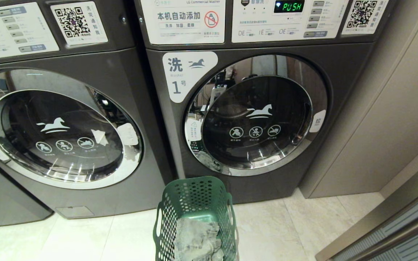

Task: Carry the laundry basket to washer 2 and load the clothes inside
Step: Open the lid of the washing machine

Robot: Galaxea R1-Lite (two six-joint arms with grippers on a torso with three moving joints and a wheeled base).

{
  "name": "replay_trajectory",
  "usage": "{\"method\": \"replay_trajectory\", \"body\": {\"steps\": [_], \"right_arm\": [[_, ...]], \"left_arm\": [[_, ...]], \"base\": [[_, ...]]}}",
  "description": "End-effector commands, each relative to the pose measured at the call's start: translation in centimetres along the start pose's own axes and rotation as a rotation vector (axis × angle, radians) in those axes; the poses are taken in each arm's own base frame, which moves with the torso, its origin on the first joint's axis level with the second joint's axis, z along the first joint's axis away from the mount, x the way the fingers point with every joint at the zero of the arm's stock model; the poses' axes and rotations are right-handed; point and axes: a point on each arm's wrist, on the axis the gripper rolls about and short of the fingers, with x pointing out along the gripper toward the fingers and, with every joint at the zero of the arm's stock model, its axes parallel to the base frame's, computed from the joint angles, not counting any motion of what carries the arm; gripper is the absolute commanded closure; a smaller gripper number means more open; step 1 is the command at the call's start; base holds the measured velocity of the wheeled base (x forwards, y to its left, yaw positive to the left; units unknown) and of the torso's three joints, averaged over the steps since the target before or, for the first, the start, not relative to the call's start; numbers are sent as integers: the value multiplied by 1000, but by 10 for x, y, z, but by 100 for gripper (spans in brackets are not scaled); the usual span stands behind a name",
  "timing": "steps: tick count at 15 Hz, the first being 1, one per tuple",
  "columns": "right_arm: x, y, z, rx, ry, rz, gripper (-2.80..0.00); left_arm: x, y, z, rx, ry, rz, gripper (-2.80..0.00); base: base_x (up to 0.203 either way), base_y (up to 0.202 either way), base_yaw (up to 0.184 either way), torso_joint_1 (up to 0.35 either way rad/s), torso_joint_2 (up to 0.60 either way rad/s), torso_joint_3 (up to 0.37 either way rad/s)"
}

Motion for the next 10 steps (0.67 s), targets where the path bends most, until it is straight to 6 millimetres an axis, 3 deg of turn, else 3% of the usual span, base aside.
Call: {"method": "replay_trajectory", "body": {"steps": [1,3,4,7,8,10], "right_arm": [[0,0,0,-4,2,3,0],[0,0,0,-2,4,0,0],[0,0,0,-2,4,0,0],[0,0,0,-5,3,9,0],[0,0,0,-5,3,9,0],[0,0,0,-5,3,8,0]], "left_arm": [[0,0,0,8,3,-9,0],[-1,0,5,-1,-27,-4,0],[-7,1,16,-8,-79,-7,0],[-28,4,78,-31,-172,-52,0],[-23,6,102,-71,-134,-74,0],[13,9,147,-174,12,-107,0]], "base": [[0,0,0,0,0,0],[0,0,0,0,0,0],[0,0,0,0,0,0],[0,0,0,0,0,0],[0,0,0,0,0,0],[0,0,0,0,0,0]]}}
